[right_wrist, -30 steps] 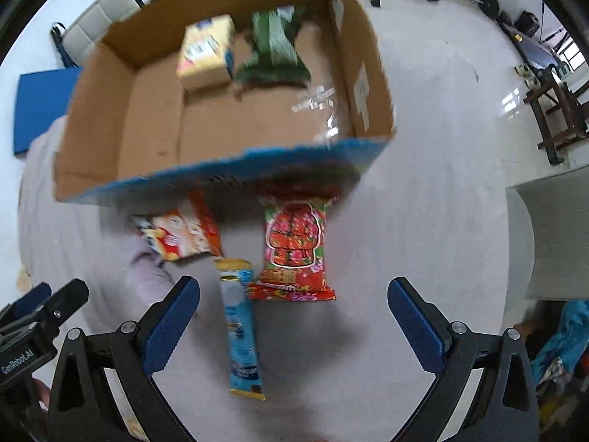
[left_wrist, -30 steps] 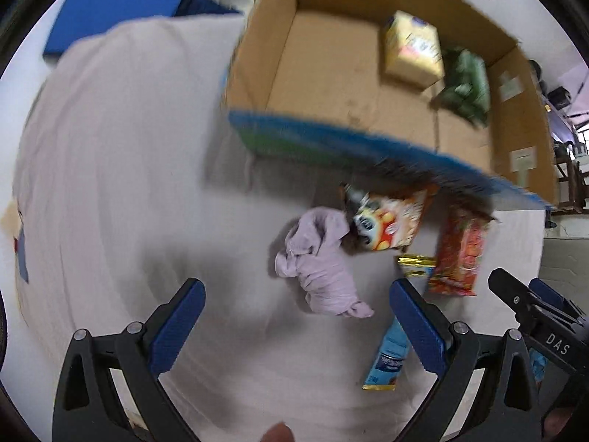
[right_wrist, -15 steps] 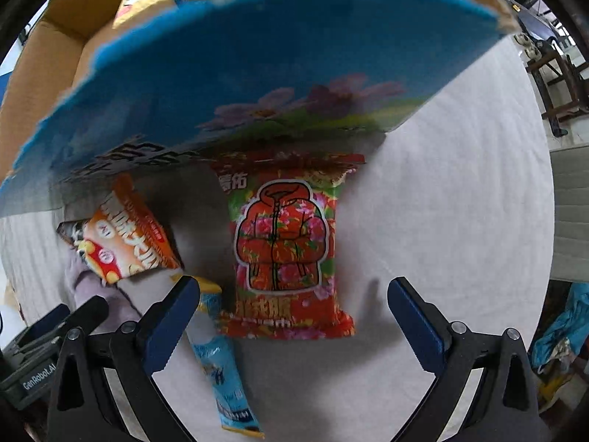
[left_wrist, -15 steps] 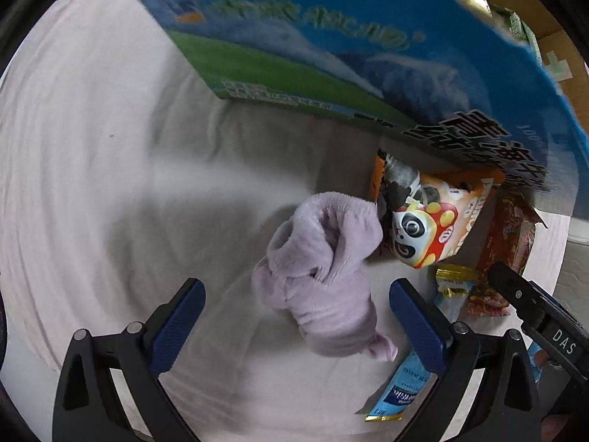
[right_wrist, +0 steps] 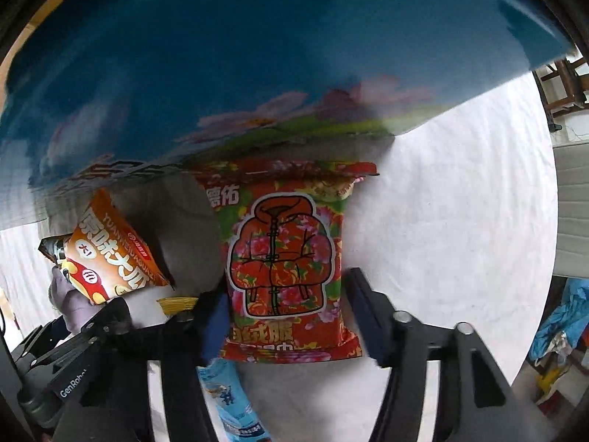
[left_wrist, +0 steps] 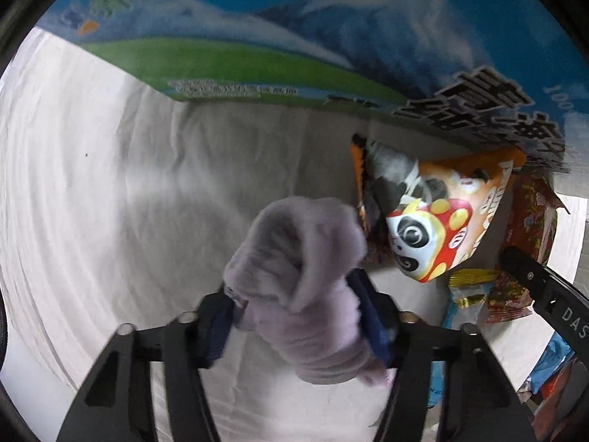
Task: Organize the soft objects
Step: 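Grasp lavender cloth with left gripper while right gripper grasps red snack bag, then release lavender cloth into box with left gripper while right releases red bag inside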
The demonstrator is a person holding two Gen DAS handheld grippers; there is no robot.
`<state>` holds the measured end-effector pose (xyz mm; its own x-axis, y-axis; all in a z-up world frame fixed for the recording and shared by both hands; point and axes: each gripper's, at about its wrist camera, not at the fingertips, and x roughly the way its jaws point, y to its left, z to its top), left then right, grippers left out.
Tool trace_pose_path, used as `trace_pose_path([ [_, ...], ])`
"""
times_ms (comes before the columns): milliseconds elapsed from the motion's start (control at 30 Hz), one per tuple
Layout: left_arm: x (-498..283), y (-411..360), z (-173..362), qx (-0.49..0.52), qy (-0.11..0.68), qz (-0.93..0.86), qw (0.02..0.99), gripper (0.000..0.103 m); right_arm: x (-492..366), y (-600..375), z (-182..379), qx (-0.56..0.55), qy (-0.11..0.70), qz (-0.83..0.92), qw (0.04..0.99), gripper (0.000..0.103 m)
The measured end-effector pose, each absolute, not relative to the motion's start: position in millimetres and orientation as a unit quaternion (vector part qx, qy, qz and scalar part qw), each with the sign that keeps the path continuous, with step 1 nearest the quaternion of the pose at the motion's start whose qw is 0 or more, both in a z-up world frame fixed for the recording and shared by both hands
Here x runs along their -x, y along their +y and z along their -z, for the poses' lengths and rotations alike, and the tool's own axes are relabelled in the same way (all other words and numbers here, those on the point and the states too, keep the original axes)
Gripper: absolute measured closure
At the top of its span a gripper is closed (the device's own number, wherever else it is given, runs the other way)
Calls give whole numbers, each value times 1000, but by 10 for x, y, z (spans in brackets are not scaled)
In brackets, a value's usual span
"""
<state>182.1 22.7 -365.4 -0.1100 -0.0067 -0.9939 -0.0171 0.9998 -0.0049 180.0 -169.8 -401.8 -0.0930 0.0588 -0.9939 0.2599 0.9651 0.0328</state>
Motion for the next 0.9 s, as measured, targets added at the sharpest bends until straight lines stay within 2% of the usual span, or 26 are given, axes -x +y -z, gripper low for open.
trace_pose_path([
  [67, -1818, 220, 3625, 11, 745, -2, 667, 63, -1818, -1654, 3977, -108, 735, 76, 665, 51],
  [167, -1840, 303, 3559, 11, 743, -6, 669, 66, -1799, -1602, 3970, -99, 736, 76, 665, 53],
  [533, -1314, 388, 3223, 2, 728, -8, 686, 67, -1497, -1438, 3728, -81, 733, 46, 674, 55],
  [900, -868, 196, 2174, -1, 679, 38, 734, 67, -978, -1184, 2848, -55, 698, -14, 714, 55],
])
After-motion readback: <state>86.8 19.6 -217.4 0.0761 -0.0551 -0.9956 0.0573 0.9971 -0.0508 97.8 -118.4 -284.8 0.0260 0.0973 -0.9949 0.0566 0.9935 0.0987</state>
